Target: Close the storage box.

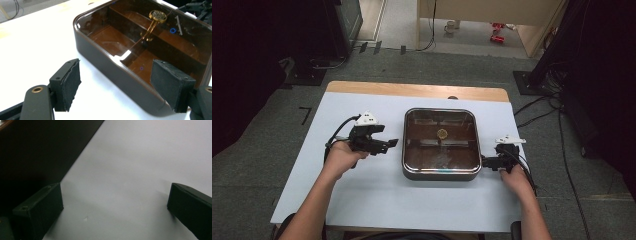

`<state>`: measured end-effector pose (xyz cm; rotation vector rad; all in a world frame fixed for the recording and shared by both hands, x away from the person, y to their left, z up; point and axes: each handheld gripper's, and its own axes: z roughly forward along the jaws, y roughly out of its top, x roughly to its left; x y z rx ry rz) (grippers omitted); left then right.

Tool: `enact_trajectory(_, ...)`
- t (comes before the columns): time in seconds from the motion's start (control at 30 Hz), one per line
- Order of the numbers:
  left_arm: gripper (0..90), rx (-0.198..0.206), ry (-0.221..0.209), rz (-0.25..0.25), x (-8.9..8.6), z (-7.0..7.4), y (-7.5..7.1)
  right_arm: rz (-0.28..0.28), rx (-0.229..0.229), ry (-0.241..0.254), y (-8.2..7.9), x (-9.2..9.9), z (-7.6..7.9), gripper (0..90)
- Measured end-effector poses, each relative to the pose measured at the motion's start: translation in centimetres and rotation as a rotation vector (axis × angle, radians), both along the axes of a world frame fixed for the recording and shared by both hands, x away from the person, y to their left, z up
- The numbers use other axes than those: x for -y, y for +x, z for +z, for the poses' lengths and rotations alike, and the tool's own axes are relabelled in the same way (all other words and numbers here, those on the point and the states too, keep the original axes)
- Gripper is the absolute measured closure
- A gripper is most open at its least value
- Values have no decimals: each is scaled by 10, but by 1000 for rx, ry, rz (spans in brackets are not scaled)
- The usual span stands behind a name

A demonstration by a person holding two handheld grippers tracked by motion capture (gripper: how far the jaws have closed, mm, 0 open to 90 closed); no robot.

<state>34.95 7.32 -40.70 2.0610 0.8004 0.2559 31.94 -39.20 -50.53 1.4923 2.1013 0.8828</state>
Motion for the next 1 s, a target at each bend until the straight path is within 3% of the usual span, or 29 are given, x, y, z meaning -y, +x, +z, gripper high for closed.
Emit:
enact_trajectory(0.1,245,-8,3,21,-9,-6,-1,0,0,0,0,0,0,0)
enact_trajectory(0.57,210,1,96,71,-33,-46,4,0,0,0,0,0,0,0)
enact_trajectory(0.63,212,-11,111,79,-36,-53,7,0,0,0,0,0,0,0)
enact_trajectory(0.73,234,-33,167,134,-40,-63,13,0,0,0,0,0,0,0)
enact_trajectory(0.83,233,-44,198,145,-42,-70,16,0,0,0,0,0,0,0)
enact_trajectory(1.0,227,-80,204,166,-41,-82,23,0,0,0,0,0,0,0)
